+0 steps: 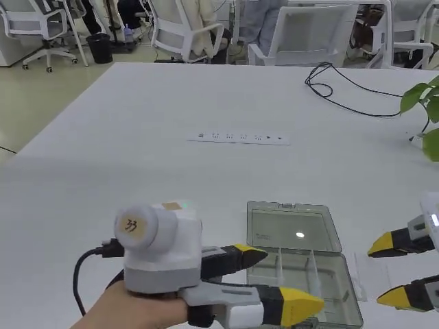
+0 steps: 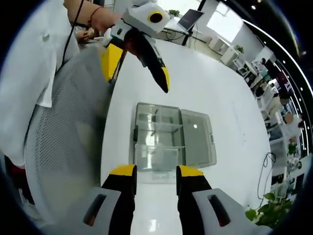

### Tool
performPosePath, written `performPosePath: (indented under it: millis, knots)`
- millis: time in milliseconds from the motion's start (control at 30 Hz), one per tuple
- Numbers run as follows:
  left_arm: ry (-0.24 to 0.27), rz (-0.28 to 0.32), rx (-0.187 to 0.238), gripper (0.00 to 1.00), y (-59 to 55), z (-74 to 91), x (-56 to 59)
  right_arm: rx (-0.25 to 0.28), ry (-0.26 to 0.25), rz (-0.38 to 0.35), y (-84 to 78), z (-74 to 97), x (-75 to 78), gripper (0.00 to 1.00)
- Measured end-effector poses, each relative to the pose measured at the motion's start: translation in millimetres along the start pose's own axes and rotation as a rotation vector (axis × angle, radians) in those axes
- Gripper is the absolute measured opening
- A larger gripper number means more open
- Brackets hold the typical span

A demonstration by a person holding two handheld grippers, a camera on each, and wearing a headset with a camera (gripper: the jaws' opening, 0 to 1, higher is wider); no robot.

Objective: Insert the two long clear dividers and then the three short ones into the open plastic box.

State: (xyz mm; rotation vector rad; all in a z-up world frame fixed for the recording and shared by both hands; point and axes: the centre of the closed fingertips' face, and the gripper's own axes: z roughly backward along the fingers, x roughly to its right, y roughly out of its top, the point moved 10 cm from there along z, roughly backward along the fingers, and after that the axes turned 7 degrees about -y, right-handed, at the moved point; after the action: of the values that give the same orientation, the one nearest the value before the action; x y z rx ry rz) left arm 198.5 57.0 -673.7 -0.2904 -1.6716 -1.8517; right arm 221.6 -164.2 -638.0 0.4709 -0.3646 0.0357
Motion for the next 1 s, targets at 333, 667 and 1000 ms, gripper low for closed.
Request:
performPosePath:
  millis: [333, 667, 1000]
  knots:
    - [-0.031, 0.22, 0.083, 0.47, 4.3, -19.0, 2.8, 0.023, -0.024, 0.016, 29.9, 7.9, -3.9, 0.33]
    - [-0.074, 0.333, 0.091, 0.27, 1.9, -32.1, 7.0, 0.045, -0.027, 0.03, 50.6, 13.1, -10.1, 0.33]
    - [-0.099, 0.372, 0.087, 0.12, -0.3, -37.3, 10.5, 0.049, -0.018, 0.05, 58.4, 14.2, -12.8, 0.33]
